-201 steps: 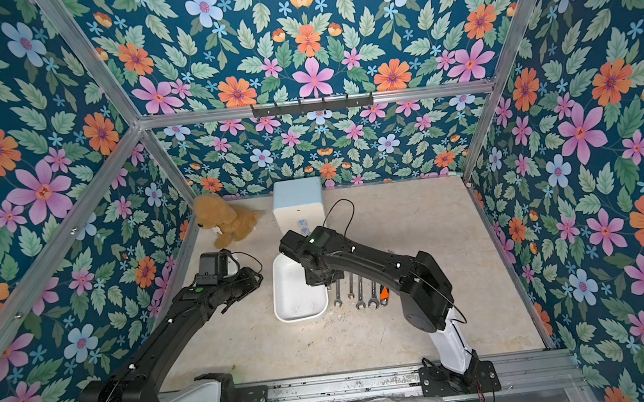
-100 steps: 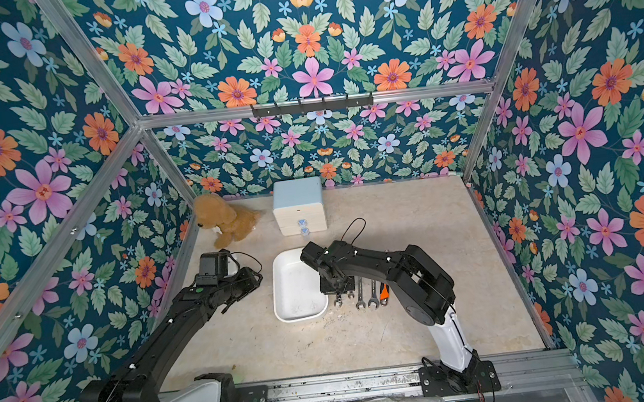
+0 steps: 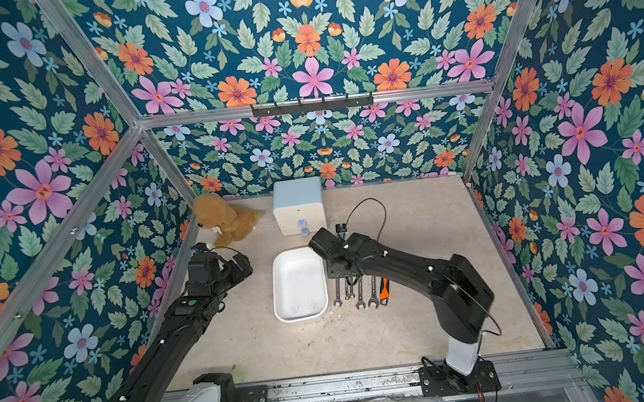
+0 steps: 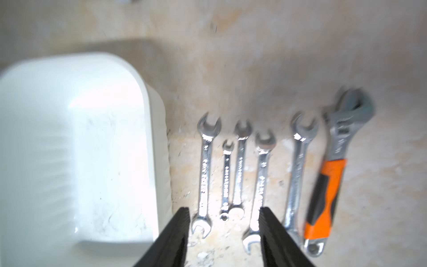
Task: Take out the wrench from the storage box
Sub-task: Place the wrench at the center of the board, then reset both arms
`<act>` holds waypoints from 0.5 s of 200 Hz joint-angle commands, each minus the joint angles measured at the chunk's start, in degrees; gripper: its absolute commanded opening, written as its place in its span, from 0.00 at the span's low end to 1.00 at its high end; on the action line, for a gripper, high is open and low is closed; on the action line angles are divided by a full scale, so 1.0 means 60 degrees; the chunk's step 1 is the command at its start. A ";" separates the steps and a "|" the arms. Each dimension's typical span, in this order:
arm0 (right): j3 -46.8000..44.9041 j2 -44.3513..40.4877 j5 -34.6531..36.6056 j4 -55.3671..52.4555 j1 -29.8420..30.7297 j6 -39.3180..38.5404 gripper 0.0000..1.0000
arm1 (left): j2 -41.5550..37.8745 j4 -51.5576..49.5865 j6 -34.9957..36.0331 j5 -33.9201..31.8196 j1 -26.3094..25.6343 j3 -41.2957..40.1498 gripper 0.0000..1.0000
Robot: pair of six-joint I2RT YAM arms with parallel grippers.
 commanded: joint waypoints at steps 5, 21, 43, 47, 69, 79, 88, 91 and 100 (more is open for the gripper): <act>-0.3084 -0.2234 0.3989 0.3926 -0.0500 -0.3467 0.71 | -0.0335 0.5007 0.1691 -0.2873 -0.0046 -0.2447 1.00; -0.5964 -0.3656 0.2954 0.8107 -0.1499 -0.6913 0.73 | 0.0225 0.7082 0.3981 -0.2225 0.0089 -0.3014 1.00; -0.9352 -0.4665 0.2242 1.3586 -0.2950 -0.8281 0.67 | 0.1848 0.7905 0.3761 -0.2192 0.0328 -0.2972 1.00; -0.9631 -0.4771 0.2178 1.3904 -0.3253 -0.8140 0.67 | 0.2140 0.8141 0.3685 -0.2114 0.0349 -0.2967 1.00; -0.9763 -0.5159 0.0084 1.2168 -0.5626 -0.5689 0.70 | 0.3345 0.9349 0.3857 -0.1564 0.0598 -0.2955 1.00; -1.0188 -0.4860 -0.0445 1.3318 -0.6292 -0.5519 0.72 | 0.3664 0.9615 0.3939 -0.1395 0.0731 -0.2797 1.00; -1.0256 -0.4818 -0.0466 1.3526 -0.6335 -0.5671 0.73 | 0.3850 0.9833 0.4412 -0.1186 0.0759 -0.2730 1.00; -1.0322 -0.4718 -0.0611 1.3844 -0.6436 -0.5750 0.74 | 0.3916 0.9956 0.4516 -0.1106 0.0781 -0.2719 1.00; -1.0201 -0.4174 -0.0532 1.4376 -0.6681 -0.5968 0.73 | 0.4066 1.0261 0.4644 -0.0791 0.0935 -0.2772 1.00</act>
